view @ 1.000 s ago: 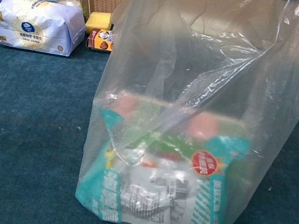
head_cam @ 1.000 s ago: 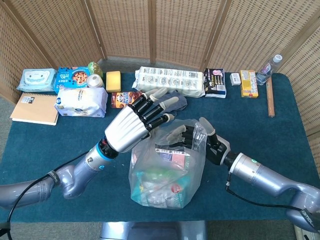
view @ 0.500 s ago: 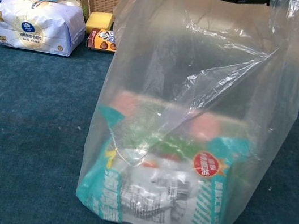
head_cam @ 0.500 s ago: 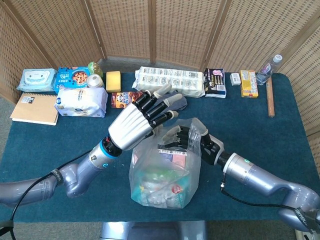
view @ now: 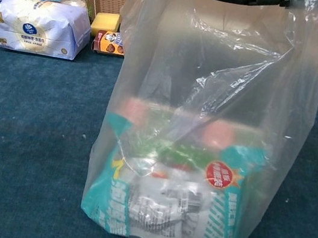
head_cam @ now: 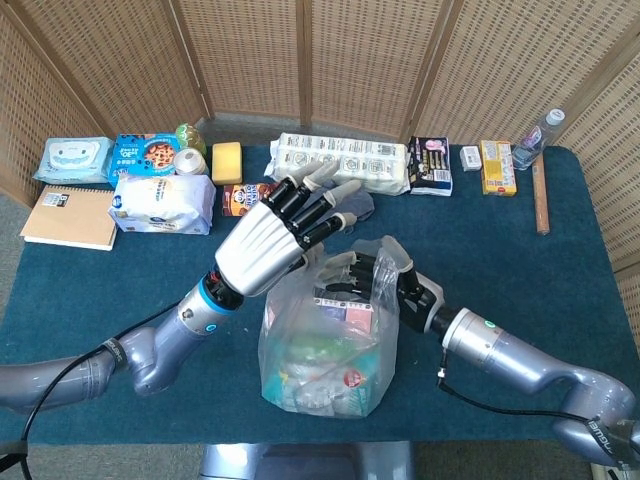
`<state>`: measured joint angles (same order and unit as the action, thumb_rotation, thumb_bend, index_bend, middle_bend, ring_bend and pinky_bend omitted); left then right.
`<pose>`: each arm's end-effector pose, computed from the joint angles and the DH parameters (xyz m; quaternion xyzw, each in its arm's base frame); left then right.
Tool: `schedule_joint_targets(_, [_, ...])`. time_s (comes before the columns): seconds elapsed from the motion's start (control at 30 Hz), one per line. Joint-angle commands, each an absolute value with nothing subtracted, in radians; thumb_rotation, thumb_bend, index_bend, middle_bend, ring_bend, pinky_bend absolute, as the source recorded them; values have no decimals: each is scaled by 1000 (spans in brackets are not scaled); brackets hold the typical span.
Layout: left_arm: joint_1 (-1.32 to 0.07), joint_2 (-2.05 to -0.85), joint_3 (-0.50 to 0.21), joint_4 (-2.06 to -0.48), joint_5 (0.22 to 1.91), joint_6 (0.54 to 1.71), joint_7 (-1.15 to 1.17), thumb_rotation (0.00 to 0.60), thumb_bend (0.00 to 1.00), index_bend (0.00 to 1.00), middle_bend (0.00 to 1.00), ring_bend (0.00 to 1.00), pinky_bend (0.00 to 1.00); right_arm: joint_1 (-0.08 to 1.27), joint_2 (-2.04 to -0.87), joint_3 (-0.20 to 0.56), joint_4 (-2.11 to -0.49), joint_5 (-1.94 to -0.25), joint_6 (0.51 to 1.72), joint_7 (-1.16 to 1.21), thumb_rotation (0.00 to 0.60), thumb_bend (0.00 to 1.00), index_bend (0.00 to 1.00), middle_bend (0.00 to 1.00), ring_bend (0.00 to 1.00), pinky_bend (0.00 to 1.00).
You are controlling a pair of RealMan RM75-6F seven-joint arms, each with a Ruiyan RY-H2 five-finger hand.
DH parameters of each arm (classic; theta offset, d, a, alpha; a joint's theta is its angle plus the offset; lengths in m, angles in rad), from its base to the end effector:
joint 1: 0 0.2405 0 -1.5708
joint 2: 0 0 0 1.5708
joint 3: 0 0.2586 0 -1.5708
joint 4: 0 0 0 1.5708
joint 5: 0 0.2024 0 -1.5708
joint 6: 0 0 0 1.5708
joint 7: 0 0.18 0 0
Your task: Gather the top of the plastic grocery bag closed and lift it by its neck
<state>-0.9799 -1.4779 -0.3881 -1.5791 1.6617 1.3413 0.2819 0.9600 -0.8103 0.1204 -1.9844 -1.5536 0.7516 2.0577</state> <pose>0.0689 0.3525 0.1044 -0.6521 -0.0269 -0.6843 0.3253 -0.0369 -0.3296 0.1178 -0.2938 0.8508 -0.4063 0.1577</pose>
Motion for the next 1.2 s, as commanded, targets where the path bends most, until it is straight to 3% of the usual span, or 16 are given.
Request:
schedule_joint_targets(0.03, [-982,-1479,-388,-1572,1658,1344,284,600,81,314,189,24,161,952,-810,122,-1981,-1581,756,2087,87,113,305,315,228,127])
schedule_joint_targets(0.37, [-988,-1491,-388,-1571,1636,1349,278,600,63,307,189,23,162,951,-804,112,-1979,-1625,756,2132,85,113,321,359,291,198])
schedule_joint_targets(0.67, [-978,-1476,-373,-1594,1649,1364,281,600,45,298,188,21,162,954,-813,121,-1966,-1586,736,2123,82,113,310,316,245,189])
schedule_joint_targets(1.2, [-996,-1489,-380,-1582,1641,1358,291,600,43,293,187,19,161,961,-837,152,-1985,-1565,718,2098,75,113,307,315,246,190])
